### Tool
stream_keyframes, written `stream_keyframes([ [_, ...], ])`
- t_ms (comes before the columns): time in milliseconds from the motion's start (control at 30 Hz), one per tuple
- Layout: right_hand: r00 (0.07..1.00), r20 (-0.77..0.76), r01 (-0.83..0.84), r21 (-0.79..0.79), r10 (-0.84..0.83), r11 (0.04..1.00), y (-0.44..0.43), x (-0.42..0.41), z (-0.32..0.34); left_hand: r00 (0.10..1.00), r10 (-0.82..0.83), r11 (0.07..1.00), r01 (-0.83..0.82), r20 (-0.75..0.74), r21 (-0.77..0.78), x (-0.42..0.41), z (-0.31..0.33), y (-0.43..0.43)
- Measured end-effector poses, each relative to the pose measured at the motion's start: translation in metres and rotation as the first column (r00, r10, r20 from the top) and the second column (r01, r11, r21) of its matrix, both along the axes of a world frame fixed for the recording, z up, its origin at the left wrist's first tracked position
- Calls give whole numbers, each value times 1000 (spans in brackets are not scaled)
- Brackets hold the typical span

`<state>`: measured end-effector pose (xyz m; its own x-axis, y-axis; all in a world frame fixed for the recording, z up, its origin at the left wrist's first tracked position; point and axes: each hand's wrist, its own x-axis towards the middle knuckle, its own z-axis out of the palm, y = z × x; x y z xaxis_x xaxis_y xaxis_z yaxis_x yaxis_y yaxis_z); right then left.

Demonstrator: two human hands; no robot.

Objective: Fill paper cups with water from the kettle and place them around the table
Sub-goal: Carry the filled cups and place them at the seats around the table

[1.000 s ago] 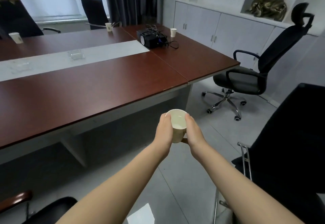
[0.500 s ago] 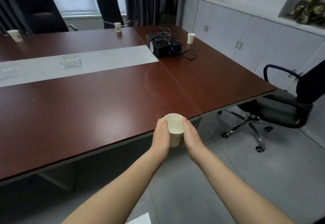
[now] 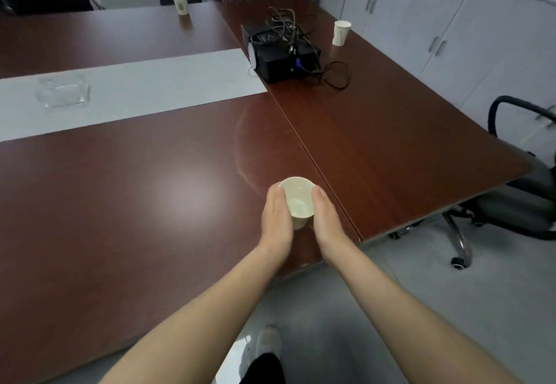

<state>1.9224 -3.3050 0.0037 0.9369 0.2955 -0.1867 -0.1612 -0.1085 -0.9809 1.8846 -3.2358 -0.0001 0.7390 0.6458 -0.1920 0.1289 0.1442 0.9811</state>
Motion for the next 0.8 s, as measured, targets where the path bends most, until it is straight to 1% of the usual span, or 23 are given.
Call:
stream_keyframes([
  [167,999,-2,-39,0,39,999,27,40,-25,1000,-8,998,7,3,64,41,-36,27],
  [300,997,-15,-82,-3,81,997,44,64,-45,1000,1,999,0,-16,54,63,-51,46],
  [533,979,-23,-206,-87,205,975,52,87,-71,998,36,999,-36,-60,8,74,-70,55],
  [633,964,-21,-266,-128,265,956,52,95,-75,996,43,999,-44,-78,-10,75,-71,55],
  [800,943,-72,-332,-137,325,933,47,99,-74,995,35,999,-37,-97,-12,75,-69,54],
])
